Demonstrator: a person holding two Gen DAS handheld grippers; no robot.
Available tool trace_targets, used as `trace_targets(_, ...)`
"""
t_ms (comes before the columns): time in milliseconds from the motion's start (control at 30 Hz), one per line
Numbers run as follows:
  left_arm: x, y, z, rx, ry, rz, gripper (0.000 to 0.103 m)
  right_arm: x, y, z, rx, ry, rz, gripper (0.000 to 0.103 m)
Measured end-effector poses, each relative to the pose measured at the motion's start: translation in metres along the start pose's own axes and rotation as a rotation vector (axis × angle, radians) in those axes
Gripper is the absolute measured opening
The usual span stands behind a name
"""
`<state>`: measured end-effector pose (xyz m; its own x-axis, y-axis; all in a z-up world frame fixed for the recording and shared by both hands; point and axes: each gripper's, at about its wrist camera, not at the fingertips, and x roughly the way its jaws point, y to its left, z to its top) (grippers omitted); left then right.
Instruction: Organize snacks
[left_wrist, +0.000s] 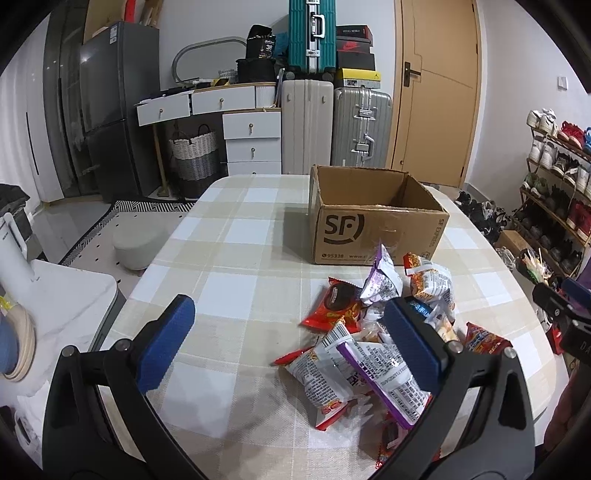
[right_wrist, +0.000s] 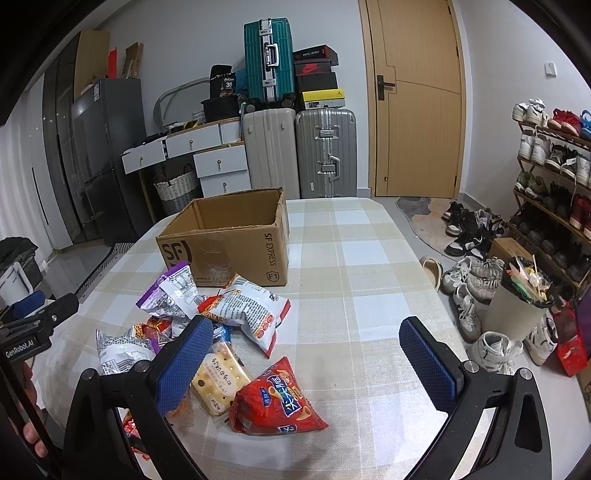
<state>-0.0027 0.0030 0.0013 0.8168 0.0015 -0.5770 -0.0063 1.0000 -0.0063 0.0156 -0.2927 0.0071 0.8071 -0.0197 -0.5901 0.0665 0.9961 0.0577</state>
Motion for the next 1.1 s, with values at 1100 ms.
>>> trace_targets(1100,0.0017,0.0008,-0.0026,0.004,0.007,-0.023,0.102,-0.0024,0.0022,-0.0010,-0.002,-0.003,0.026,0.103)
